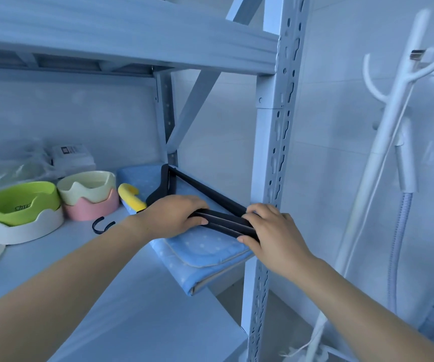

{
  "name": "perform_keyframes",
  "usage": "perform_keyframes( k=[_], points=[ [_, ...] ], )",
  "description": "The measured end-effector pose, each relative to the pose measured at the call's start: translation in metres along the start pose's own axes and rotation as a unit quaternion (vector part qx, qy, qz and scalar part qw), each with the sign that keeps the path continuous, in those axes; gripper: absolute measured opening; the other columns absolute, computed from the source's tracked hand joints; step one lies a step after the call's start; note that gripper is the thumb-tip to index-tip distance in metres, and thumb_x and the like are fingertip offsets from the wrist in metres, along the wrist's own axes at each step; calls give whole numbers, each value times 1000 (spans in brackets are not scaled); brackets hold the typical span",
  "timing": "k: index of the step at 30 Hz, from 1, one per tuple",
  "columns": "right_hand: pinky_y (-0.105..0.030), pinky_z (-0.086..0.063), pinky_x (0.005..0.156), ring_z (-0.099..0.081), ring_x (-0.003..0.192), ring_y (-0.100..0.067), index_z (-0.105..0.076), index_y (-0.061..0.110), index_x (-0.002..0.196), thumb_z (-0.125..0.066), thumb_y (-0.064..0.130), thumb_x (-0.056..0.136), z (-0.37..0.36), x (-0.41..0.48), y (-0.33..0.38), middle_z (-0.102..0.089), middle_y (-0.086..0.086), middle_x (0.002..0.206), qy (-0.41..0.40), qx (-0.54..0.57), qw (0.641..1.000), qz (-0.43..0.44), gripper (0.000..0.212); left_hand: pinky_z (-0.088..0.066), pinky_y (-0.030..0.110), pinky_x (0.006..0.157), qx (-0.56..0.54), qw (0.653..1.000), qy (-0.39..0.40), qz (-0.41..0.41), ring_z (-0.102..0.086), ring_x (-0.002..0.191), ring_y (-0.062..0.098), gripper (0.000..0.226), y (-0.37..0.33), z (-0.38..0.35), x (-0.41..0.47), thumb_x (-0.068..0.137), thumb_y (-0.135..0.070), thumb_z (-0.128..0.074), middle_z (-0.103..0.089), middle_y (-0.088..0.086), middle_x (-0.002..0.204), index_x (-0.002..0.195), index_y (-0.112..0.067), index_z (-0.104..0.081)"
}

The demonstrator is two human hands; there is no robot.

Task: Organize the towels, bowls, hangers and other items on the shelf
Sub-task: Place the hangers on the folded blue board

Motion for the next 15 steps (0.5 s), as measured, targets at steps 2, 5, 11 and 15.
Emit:
perform_keyframes(
  k=[2,5,11,15],
  points=[
    [-30,-31,95,-37,125,-14,-45,21,133,-47,43,93,1,-3,2,-42,9,134,-4,10,1000,14,46,-40,24,73,4,1000,-3,2,-52,87,10,23,-3,0,-1,93,-41,-48,-55,-11,96,108,-25,-55],
    [-30,-30,97,-39,124,-17,-40,20,138,-46,39,95,1,-8,3,-45,6,134,-6,8,1000,26,47,-41,25,78,6,999,-31,-9,-52,89,11,24,-11,-1,-7,94,-36,-49,-57,-8,102,112,-22,-56],
    [-27,-33,94,-41,118,-19,-37,19,139,-46,35,96,7,-15,4,-49,4,129,-4,14,999,37,47,-35,29,94,36,997,-63,-16,-52,104,15,35,-33,-8,-19,94,-32,-49,-56,-6,118,129,-24,-49],
    [-30,-37,96,-41,122,-18,-37,18,140,-51,35,93,17,-21,12,-45,5,134,-19,46,998,45,51,-38,35,99,30,991,-128,25,-49,116,16,45,-44,-2,-38,91,-35,-54,-49,-6,130,133,-24,-45]
  ],
)
Point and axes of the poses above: each hand's wrist, its own x-axis towards the middle knuckle, its own z-axis out of the back of the hand, y = z × x, the point moved 1 cm from there along x, towards the middle knuckle
